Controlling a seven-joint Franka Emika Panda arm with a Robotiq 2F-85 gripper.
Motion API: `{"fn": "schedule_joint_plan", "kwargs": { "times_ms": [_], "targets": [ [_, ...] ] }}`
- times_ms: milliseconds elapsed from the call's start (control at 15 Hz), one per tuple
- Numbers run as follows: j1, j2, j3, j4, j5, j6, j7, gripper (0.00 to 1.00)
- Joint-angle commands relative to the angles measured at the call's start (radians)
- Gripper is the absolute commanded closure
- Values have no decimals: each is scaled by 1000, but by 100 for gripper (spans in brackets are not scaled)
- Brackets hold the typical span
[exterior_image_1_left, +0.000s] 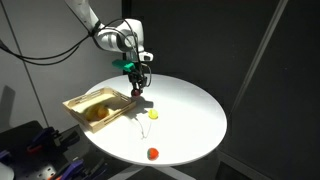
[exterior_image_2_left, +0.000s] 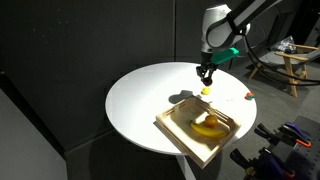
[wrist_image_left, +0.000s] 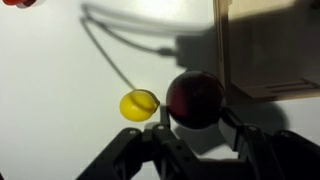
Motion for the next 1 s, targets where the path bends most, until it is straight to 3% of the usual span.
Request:
{"fn": "schedule_joint_plan", "kwargs": {
  "times_ms": [0, 933],
  "targets": [
    [-34, -19, 6, -10, 22, -21, -4, 72],
    [-107, -17, 21, -30, 181, -13, -74, 72]
  ]
}}
